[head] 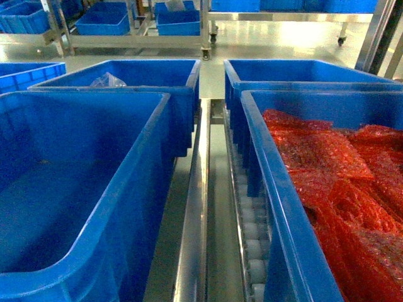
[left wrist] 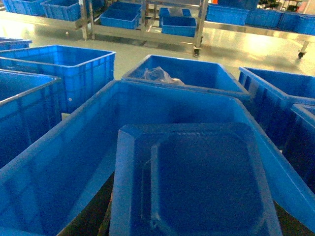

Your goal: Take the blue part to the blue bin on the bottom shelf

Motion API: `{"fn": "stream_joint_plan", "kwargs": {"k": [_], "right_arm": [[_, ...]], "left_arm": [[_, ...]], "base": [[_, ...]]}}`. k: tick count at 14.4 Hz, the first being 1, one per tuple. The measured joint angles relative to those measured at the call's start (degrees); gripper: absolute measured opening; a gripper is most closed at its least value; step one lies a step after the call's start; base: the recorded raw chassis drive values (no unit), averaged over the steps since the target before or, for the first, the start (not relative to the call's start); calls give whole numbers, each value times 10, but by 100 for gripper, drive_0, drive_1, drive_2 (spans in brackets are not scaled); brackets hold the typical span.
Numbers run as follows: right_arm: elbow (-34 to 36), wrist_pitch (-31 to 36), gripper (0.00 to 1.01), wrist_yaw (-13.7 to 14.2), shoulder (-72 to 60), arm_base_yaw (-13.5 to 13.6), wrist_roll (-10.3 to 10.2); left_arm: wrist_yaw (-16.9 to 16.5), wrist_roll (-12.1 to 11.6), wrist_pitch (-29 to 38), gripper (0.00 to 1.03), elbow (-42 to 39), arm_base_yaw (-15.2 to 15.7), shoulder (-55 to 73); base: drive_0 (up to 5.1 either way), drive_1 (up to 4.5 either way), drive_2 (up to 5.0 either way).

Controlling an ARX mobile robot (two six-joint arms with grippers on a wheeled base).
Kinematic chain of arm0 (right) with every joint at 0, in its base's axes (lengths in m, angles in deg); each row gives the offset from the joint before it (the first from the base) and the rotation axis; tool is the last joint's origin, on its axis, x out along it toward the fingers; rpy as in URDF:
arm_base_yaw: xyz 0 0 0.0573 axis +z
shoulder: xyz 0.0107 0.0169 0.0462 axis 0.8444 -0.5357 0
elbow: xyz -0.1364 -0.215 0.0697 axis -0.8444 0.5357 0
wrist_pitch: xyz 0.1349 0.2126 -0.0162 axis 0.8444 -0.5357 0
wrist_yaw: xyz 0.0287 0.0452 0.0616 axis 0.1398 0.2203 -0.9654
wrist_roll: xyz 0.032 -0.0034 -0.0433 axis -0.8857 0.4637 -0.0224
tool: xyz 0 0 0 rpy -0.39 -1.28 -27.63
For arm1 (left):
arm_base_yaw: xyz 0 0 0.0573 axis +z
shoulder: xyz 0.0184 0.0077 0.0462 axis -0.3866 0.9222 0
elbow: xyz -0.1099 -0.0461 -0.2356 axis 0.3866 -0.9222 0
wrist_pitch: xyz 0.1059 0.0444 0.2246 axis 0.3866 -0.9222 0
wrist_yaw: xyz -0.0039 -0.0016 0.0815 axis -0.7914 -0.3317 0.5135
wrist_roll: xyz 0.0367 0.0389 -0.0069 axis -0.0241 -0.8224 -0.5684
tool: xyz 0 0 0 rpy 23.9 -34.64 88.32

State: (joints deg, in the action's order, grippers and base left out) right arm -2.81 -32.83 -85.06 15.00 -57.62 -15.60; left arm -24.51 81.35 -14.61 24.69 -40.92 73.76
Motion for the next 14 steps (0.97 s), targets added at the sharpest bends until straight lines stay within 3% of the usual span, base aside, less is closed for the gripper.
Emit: {"fn": "stream_joint_plan", "kwargs": {"k": [14], "right_arm": [[0,0,98,0,0,0,0]], "left_arm": [[0,0,0,43,0,0,0]], "base": [[0,0,0]]}}
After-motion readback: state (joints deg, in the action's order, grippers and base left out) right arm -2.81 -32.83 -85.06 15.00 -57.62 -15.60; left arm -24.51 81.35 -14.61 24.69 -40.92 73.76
